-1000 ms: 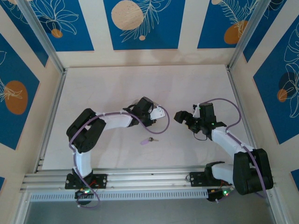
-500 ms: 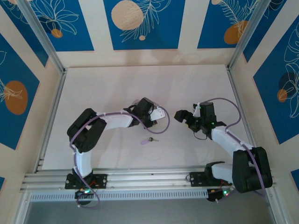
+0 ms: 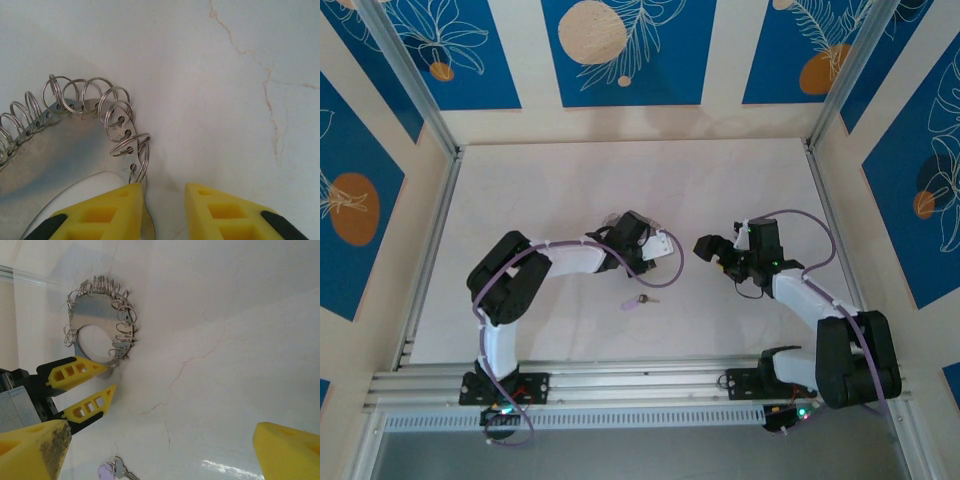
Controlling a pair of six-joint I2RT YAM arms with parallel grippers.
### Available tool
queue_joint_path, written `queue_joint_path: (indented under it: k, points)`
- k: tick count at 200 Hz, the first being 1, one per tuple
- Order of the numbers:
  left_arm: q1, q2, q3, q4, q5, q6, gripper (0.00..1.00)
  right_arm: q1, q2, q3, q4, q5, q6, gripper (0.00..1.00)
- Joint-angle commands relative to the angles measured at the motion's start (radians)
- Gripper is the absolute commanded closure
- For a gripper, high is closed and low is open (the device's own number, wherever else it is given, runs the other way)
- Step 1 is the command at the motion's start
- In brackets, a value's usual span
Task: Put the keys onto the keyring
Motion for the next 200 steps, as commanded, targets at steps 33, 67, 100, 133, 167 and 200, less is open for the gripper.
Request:
queue_joint_path:
  k: [33, 67, 100, 133, 167, 200]
  points:
    - [-0.012, 0.033, 0.036, 0.024, -0.016, 0.036, 0.72, -0.010, 0.011, 0.010, 0.015, -0.031, -0.012, 0.06]
    - [-0.011, 0.028, 0.031, 0.055, -0.050, 0.041, 0.72, -0.011, 0.009, 0.010, 0.018, -0.036, -0.013, 0.06]
    - [-0.012, 0.010, 0.022, 0.079, -0.063, 0.042, 0.72, -0.013, 0.009, 0.009, 0.018, -0.039, -0.012, 0.06]
    - [-0.012, 0.011, 0.027, 0.073, -0.063, 0.047, 0.72, -0.015, 0.009, 0.006, 0.022, -0.042, -0.013, 0.06]
    - [-0.011, 0.026, 0.033, 0.072, -0.060, 0.048, 0.73, -0.016, 0.008, 0.005, 0.021, -0.043, -0.016, 0.06]
    - [-0.011, 0.046, 0.038, 0.081, -0.063, 0.053, 0.73, -0.020, 0.011, 0.006, 0.020, -0.045, -0.019, 0.06]
